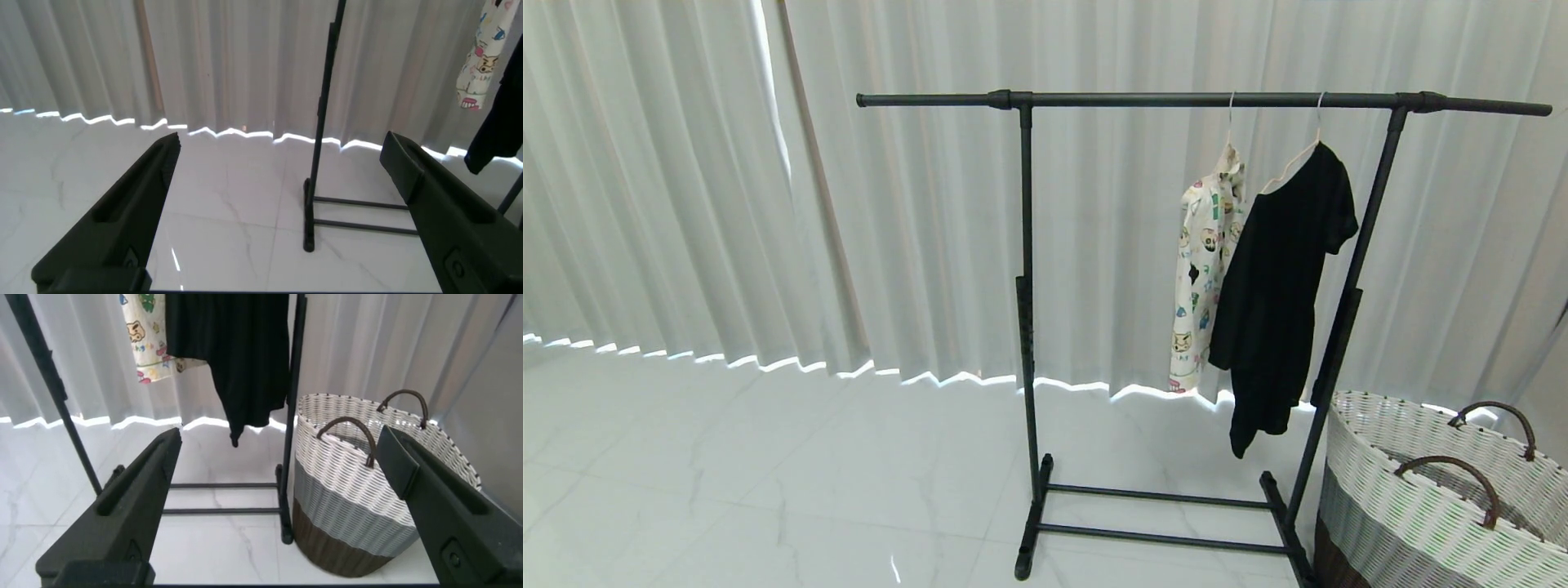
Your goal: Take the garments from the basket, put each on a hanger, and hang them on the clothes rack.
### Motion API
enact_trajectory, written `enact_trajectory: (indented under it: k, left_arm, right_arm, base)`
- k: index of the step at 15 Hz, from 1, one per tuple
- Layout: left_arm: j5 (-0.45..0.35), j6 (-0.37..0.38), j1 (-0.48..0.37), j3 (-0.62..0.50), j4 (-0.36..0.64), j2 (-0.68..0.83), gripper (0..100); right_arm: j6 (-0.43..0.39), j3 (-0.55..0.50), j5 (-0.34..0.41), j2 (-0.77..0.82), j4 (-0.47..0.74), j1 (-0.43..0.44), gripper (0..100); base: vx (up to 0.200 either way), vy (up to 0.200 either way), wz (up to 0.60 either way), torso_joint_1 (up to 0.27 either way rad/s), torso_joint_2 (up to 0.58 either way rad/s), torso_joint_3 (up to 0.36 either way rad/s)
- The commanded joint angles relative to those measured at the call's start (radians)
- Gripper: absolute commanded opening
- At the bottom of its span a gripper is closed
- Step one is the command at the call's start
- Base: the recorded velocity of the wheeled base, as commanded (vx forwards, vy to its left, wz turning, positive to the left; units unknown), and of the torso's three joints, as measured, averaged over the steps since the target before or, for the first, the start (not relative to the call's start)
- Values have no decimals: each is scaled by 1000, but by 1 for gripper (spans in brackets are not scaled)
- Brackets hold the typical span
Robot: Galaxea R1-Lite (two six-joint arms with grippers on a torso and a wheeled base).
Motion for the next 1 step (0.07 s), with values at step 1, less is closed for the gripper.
enact_trajectory:
  k: [1]
  left_arm:
    - [0, 0, 0, 0, 0, 0, 100]
  right_arm:
    - [-25, 0, 5, 0, 0, 0, 100]
  base:
    - [0, 0, 0, 0, 0, 0]
